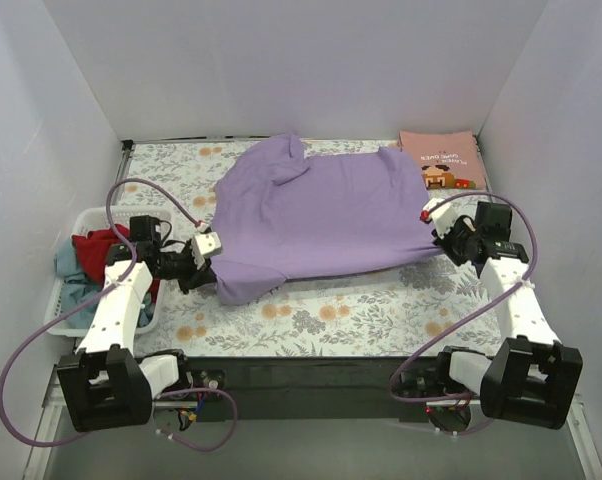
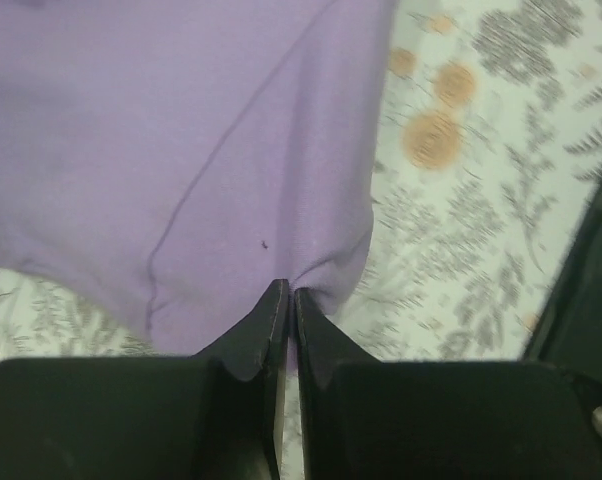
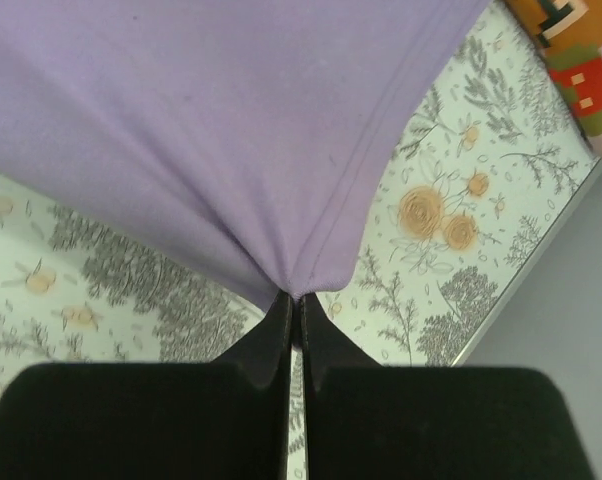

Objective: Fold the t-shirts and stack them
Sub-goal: Flatten the tshirt out

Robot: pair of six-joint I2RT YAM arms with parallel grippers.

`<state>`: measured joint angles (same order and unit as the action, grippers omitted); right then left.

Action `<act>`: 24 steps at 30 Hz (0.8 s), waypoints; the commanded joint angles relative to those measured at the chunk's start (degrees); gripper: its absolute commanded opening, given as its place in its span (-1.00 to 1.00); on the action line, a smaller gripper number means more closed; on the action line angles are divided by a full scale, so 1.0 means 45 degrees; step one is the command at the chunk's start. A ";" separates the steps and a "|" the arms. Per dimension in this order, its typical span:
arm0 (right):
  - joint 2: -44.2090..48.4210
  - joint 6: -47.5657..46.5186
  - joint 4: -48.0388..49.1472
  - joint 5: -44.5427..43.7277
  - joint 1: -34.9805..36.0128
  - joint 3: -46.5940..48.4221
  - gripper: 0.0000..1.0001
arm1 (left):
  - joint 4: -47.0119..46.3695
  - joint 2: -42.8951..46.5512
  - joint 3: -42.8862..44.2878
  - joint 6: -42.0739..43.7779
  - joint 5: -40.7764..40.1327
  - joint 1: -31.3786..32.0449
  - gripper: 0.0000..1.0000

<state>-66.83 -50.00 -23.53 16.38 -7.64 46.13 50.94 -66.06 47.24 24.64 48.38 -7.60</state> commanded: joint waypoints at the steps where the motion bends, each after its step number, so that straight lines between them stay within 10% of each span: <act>1: 0.1000 -0.1935 -0.1625 -0.0653 -0.0099 -0.0483 -0.97 | 0.4809 0.0638 -0.0146 0.3506 -0.0595 0.0495 -1.00; 4: 0.0927 -0.2209 -0.2095 -0.0807 0.0056 -0.0797 -0.94 | 0.3473 0.0289 -0.0904 0.1289 -0.1003 0.0945 -0.70; 5: 0.0751 -0.2190 -0.2192 -0.1021 0.0057 -0.0952 -0.59 | 0.2441 0.0054 -0.1025 0.0875 -0.1160 0.0984 -0.29; 8: 0.0028 -0.2094 -0.2213 -0.1900 0.0057 -0.0994 0.15 | -0.0638 -0.0397 -0.1085 -0.2242 -0.2368 0.0927 0.02; 12: -0.0091 -0.1332 -0.2622 -0.1629 0.0057 -0.0370 0.20 | -0.2236 -0.0164 -0.0090 -0.4439 -0.2491 0.0868 0.00; 16: -0.0266 -0.0941 -0.3381 -0.1122 0.0076 0.0489 0.08 | 0.0083 0.0714 0.0400 -0.1907 -0.0673 0.1353 -0.11; 24: -0.2061 0.0191 -0.4146 -0.0769 0.0447 0.1624 -0.25 | -0.1903 0.1499 -0.1084 -0.4905 -0.4009 0.9376 -0.16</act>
<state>-73.43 -52.25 -39.05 11.70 -6.55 51.29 46.76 -58.06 44.10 10.68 36.73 25.10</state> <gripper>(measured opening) 0.378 0.403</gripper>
